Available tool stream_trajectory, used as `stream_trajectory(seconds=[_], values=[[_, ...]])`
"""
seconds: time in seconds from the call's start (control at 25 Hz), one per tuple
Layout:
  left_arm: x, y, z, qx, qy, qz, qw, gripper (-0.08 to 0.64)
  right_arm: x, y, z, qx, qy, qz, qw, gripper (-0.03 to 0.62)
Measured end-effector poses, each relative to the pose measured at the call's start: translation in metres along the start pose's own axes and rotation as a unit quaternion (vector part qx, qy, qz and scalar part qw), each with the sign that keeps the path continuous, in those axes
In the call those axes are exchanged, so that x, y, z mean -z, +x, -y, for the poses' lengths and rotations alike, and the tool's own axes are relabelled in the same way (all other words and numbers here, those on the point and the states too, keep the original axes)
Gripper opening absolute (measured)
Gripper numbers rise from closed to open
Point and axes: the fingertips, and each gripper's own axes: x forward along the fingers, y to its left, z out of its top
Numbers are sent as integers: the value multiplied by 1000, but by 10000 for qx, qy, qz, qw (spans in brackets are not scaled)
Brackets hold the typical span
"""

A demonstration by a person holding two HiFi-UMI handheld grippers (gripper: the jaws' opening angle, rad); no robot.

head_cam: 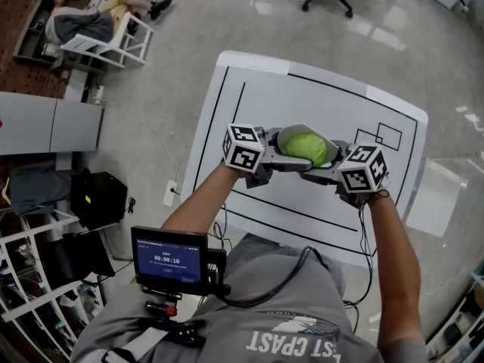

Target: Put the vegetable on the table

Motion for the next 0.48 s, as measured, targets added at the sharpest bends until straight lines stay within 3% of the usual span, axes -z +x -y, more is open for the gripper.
stream_trajectory(seconds=[0.48], values=[[46, 1, -34, -228, -24, -333, 9992, 373, 44, 30, 28, -12, 130, -604, 9981, 353]])
